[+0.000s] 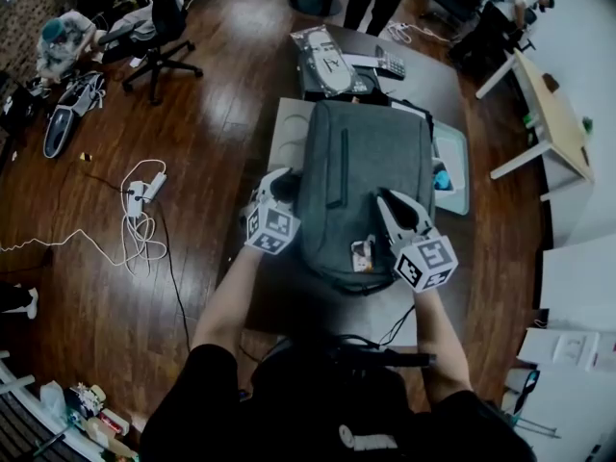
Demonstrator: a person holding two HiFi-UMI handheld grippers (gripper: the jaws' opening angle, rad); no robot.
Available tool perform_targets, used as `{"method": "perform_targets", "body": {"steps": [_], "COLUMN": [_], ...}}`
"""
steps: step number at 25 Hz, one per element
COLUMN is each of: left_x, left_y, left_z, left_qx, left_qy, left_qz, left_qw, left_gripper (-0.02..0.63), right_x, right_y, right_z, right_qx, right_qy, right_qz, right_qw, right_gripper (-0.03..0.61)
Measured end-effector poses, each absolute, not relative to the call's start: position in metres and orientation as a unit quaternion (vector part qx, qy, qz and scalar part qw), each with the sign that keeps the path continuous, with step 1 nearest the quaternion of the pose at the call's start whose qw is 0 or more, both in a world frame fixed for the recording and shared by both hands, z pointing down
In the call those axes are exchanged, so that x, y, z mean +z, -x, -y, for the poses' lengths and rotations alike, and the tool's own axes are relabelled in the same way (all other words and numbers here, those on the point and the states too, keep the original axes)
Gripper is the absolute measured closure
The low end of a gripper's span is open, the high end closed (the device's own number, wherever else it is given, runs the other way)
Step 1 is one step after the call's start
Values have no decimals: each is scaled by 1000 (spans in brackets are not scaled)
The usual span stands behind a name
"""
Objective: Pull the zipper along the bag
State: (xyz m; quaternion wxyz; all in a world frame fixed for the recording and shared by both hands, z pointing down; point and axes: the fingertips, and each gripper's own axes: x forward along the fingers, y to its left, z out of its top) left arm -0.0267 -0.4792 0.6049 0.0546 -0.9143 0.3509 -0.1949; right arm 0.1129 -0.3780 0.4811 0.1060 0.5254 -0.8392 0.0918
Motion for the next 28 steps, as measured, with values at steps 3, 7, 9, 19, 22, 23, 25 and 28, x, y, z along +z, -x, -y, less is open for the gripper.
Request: {"method": "perform_targets", "body": {"steps": [3,7,9,19,22,23,25,28], "left_x": [605,599,599,597,596,595,592,590], "left_y": [23,21,23,36,40,42,45,52], "left_z": [480,477,473,452,438,433,419,400], "left_qx": [-197,-196,-201,-227,-227,-223,-216,-215], "left_qy": [916,918,917,911,910,910,910,909], "left_qz": [-344,-337,-337,-339,-344,-347,-352,-357], "left_qw": [64,75,76,65,53,47,33,21], "left_gripper": [485,607,609,611,612,612,612,612], "right_x": [482,482,483,487,488,488,488,486], "right_y": [-113,-113,-112,-113,-114,-114,-114,-113], "right_z": [377,378,378,381,381,382,383,384], "right_qx": [93,91,90,82,79,79,79,76], "right_qy": [-525,-526,-527,-541,-546,-546,-547,-548], "right_qz": [840,838,837,827,823,823,823,823], "right_qw": [105,108,114,130,134,134,134,131], "right_gripper": [506,513,514,526,526,526,526,526]}}
